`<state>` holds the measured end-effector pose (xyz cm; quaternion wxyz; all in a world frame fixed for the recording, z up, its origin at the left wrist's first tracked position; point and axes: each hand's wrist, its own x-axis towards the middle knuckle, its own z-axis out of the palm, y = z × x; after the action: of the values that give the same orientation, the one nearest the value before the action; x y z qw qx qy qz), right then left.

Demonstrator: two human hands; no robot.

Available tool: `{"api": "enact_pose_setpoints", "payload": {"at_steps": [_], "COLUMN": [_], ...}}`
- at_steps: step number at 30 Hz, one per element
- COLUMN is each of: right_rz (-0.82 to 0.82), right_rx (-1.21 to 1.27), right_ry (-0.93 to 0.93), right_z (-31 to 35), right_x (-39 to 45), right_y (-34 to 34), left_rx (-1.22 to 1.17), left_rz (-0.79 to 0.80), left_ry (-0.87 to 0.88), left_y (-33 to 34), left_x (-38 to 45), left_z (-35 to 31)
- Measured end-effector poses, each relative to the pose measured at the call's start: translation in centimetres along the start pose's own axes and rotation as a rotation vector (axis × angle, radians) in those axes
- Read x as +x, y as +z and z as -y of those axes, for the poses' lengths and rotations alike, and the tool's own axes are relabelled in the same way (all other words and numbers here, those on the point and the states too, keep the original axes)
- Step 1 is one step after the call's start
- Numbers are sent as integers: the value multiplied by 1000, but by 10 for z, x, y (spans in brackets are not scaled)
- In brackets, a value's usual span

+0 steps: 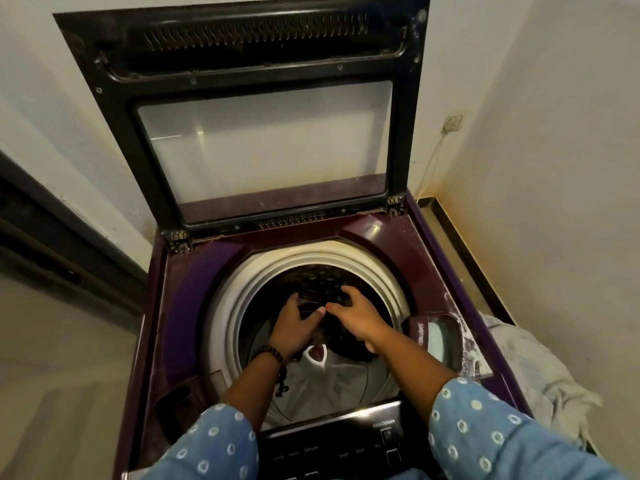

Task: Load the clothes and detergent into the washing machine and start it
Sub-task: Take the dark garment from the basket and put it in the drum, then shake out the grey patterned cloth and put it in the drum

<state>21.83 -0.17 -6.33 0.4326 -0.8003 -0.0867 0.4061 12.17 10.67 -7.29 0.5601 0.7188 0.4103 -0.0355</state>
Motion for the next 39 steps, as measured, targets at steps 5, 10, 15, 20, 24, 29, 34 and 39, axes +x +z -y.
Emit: {"api": "enact_pose_setpoints", "payload": {"at_steps": [5,10,15,20,24,29,34,39], "right_rz": [-36,-64,-142,-293,-396,-505,-565,-555], "right_rx": [-435,-790,-896,-898,-881,-756,-695,-658], "right_ry": [-181,-255,-346,-419,-390,-289,-139,36], "right_z": [-6,-13,-3,4,-5,-35,-86,-142], "right_x": [-5,-14,-32,-58,-77,-101,-119,-131], "right_y": [-7,-21,-42,-77,-115,-169,-216,-252], "left_rx": [308,585,714,769,748,791,867,908], "left_rz": [-51,-46,-70,-103,-37,68,186,376], "left_ry": [82,134,247,432,584,749,861,908], "left_y": [-3,-2,8,33,61,112,180,256], "left_x": [-3,-17,-25,-38,-47,-59,-69,-76], "left_z": [2,-9,-33,-75,-104,-138,-164,-173]}}
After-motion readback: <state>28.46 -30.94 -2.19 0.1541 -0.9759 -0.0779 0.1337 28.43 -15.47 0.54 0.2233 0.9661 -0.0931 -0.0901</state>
